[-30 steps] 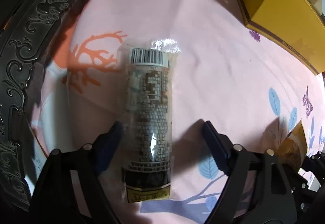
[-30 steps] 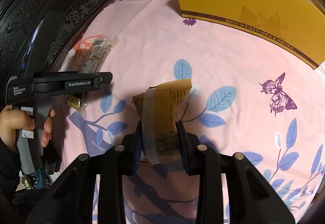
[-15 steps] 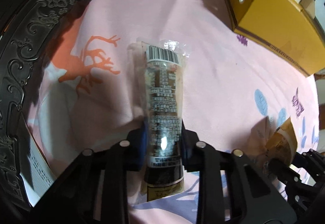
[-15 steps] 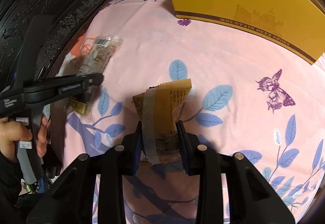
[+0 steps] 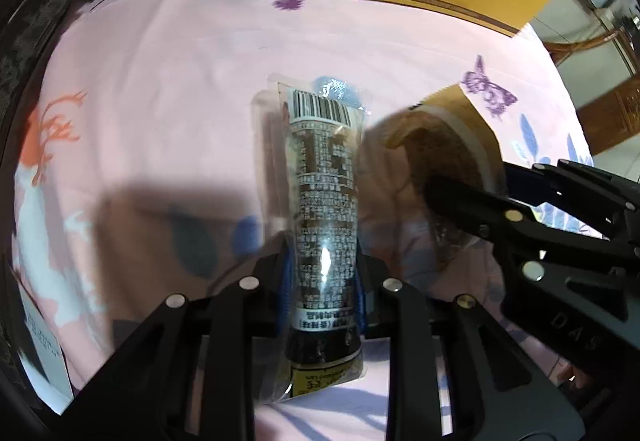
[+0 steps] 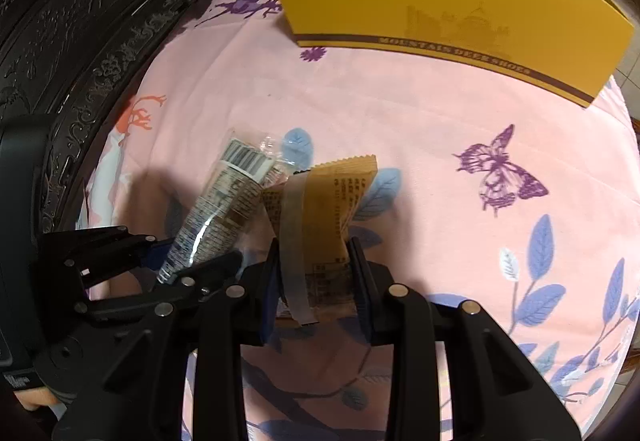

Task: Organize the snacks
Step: 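Carry the tan bag and clear packet into the box and release both tools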

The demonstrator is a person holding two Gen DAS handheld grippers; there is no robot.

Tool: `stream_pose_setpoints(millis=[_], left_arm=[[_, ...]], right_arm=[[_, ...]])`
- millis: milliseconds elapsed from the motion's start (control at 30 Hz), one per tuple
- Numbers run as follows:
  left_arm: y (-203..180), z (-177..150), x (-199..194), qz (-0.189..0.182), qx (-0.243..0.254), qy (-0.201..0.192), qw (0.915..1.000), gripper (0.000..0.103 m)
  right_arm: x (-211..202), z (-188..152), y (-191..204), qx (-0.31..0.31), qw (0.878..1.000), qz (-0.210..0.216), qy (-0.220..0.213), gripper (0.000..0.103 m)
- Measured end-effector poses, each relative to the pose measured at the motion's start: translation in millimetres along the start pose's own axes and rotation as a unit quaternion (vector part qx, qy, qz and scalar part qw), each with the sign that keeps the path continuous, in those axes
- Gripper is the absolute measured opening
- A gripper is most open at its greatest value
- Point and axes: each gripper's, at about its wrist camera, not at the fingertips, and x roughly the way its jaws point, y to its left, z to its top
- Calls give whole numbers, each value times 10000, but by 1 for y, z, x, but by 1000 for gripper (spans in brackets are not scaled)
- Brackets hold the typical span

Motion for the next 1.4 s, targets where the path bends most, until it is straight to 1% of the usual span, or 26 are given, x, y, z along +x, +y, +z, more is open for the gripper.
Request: stream_pose_setpoints(millis=[33, 67, 233, 333, 467, 567, 700, 733, 933, 1033, 1167, 1233, 1300, 1333, 1367, 1400], left_arm=[[-3, 1, 1, -29, 32, 15, 10000, 24], [-15, -1, -1, -37, 89, 6, 10000, 24], [-25, 12, -2, -113, 143, -20, 9998, 24], [-36, 25, -12, -176, 159, -121, 9996, 24], [-51, 55, -29, -265, 160, -367, 9988, 24], [-60, 81, -47, -309, 200, -607, 9975, 24], [-72, 120, -72, -344, 266, -923, 9948, 24], [-74, 124, -77, -344, 270, -977, 9943, 24], [-85, 183, -100, -296, 275, -1292, 9908, 24], [-87, 206, -108, -265, 278, -1346, 9902, 24], [-85, 247, -108, -194, 168, -1363, 9903, 25], [-83, 262, -107, -131, 143, -1387, 9901, 25], [-80, 274, -106, -52, 110, -1438, 9895, 27], [-79, 283, -106, -29, 78, -1499, 9887, 31], [-78, 288, -107, -40, 67, -1546, 9879, 47], [-78, 292, -110, 2, 54, -1647, 9863, 59]], right_arm=[[-2, 0, -3, 33, 10000, -15, -25, 33], [-5, 0, -6, 68, 10000, -29, -51, 33], [-21, 0, -22, 273, 9993, -124, -220, 33], [-33, 1, -30, 379, 9985, -200, -349, 33], [-56, 8, -41, 497, 9960, -338, -662, 33], [-75, 22, -49, 506, 9936, -458, -904, 33], [-103, 50, -60, 572, 9889, -561, -1249, 33], [-109, 56, -63, 579, 9880, -582, -1309, 33], [-133, 100, -82, 689, 9821, -662, -1626, 32], [-139, 121, -87, 701, 9799, -670, -1741, 32], [-139, 153, -92, 731, 9785, -690, -1803, 33], [-139, 167, -96, 753, 9776, -706, -1835, 32], [-141, 181, -98, 769, 9766, -721, -1874, 33], [-140, 191, -100, 765, 9759, -764, -1895, 33], [-140, 197, -101, 759, 9755, -799, -1907, 34], [-139, 207, -103, 744, 9746, -875, -1925, 42]])
